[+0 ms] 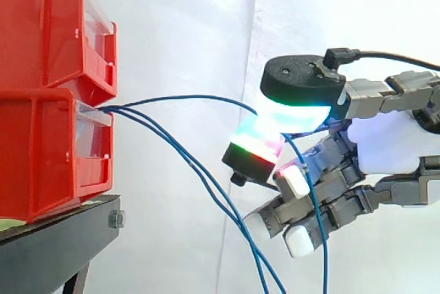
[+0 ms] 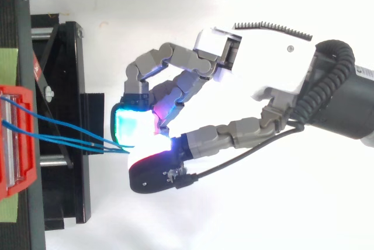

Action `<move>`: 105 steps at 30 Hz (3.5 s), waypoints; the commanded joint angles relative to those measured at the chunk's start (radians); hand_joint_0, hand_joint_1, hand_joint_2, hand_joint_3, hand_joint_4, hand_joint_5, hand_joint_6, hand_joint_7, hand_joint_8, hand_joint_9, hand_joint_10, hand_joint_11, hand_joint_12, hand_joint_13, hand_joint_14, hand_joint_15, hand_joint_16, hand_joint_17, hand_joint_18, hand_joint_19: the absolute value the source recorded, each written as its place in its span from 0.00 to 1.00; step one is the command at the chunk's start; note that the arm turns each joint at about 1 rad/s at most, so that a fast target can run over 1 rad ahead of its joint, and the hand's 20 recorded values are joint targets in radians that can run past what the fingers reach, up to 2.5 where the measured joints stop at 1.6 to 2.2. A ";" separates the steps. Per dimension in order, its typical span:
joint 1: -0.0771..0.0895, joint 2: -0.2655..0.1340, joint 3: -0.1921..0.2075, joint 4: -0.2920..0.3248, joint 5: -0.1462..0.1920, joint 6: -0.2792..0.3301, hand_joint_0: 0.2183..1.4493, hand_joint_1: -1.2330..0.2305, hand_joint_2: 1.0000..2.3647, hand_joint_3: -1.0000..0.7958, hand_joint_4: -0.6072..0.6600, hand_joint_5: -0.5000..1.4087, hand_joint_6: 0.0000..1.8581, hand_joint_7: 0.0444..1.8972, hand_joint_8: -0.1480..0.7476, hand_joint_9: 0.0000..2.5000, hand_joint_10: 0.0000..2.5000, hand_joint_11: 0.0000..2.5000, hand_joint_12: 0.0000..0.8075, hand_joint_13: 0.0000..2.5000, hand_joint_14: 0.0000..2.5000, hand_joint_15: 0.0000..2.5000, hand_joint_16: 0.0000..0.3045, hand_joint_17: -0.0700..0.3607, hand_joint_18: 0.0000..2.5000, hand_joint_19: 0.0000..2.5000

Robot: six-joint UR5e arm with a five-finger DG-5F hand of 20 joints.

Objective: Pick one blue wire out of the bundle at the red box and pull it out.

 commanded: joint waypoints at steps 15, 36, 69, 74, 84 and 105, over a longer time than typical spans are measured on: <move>0.011 -0.001 0.000 -0.058 -0.001 -0.039 0.33 0.27 0.00 0.56 0.52 0.22 0.50 0.64 0.67 0.46 0.00 0.27 0.64 0.31 0.00 0.14 0.22 0.51 0.34 0.17; 0.011 -0.001 0.000 -0.061 -0.003 -0.039 0.32 0.28 0.00 0.56 0.53 0.22 0.50 0.64 0.66 0.46 0.01 0.26 0.64 0.31 0.00 0.14 0.22 0.52 0.34 0.17; 0.011 -0.001 0.000 -0.061 -0.003 -0.039 0.31 0.29 0.00 0.55 0.53 0.22 0.50 0.64 0.65 0.44 0.01 0.25 0.64 0.30 0.00 0.13 0.23 0.52 0.32 0.16; 0.011 -0.001 0.000 -0.061 -0.003 -0.039 0.31 0.29 0.00 0.55 0.53 0.21 0.50 0.64 0.65 0.44 0.01 0.26 0.64 0.30 0.00 0.13 0.23 0.52 0.32 0.16; 0.011 -0.001 0.000 -0.061 -0.003 -0.039 0.31 0.29 0.00 0.55 0.53 0.21 0.50 0.64 0.65 0.44 0.00 0.26 0.64 0.30 0.00 0.13 0.23 0.52 0.32 0.16; 0.013 -0.001 0.000 -0.061 -0.003 -0.039 0.31 0.29 0.00 0.56 0.53 0.21 0.50 0.64 0.65 0.45 0.01 0.26 0.64 0.30 0.00 0.14 0.23 0.52 0.32 0.17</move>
